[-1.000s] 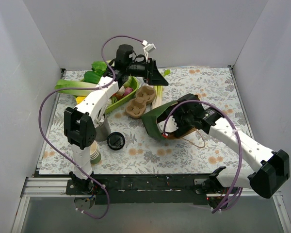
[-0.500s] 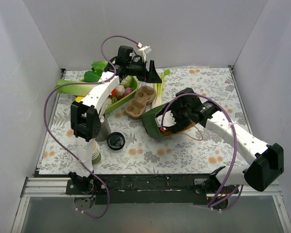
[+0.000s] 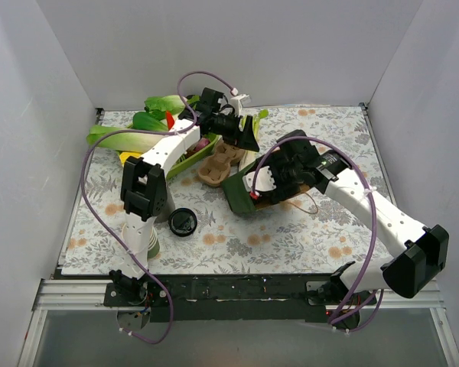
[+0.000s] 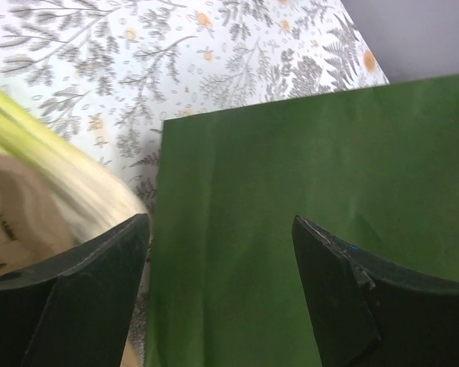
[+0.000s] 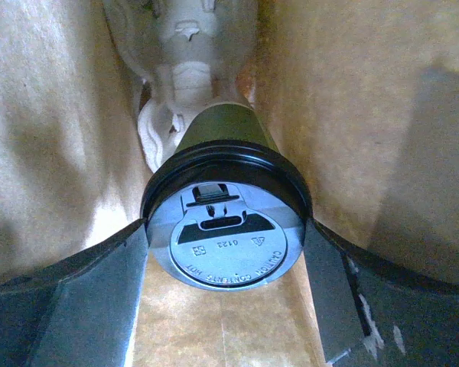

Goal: Pack the takeout coffee

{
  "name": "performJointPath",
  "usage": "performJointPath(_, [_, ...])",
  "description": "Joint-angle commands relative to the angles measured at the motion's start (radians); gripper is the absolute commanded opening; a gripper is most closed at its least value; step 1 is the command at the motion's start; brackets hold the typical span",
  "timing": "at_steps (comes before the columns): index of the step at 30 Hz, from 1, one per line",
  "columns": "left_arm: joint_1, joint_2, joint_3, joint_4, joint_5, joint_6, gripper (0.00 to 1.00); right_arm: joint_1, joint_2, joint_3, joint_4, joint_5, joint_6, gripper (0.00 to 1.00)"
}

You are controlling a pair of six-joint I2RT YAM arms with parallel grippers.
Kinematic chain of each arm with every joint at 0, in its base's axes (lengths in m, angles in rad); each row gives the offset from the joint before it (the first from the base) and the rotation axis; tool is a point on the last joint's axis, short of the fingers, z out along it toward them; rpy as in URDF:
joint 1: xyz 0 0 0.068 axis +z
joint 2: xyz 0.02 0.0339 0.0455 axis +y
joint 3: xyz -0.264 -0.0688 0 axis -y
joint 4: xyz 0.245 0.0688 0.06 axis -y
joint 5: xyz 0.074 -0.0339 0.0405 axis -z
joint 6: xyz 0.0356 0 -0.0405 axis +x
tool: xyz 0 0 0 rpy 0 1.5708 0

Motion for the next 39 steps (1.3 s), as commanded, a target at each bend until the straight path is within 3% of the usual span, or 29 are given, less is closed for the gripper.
performJointPath(1, [-0.047, -0.003, -0.030, -0.018, 0.088, 0.048, 0.74, 0.025, -0.010, 0.079, -0.082, -0.012, 0.062, 0.01])
performJointPath(6, [-0.057, -0.001, -0.050, -0.019, 0.167, 0.037, 0.71, 0.060, -0.024, 0.074, -0.157, -0.034, 0.083, 0.01])
performJointPath(11, [-0.054, -0.043, -0.089, 0.031, 0.100, 0.053, 0.72, 0.062, -0.067, -0.058, -0.020, 0.128, 0.033, 0.01])
performJointPath(18, [-0.044, -0.032, -0.109, 0.021, 0.080, 0.075, 0.73, 0.045, -0.041, -0.064, 0.028, 0.153, -0.013, 0.01])
performJointPath(39, [-0.014, -0.001, -0.145, 0.100, 0.060, 0.006, 0.74, -0.055, 0.076, 0.002, 0.073, -0.028, -0.065, 0.01])
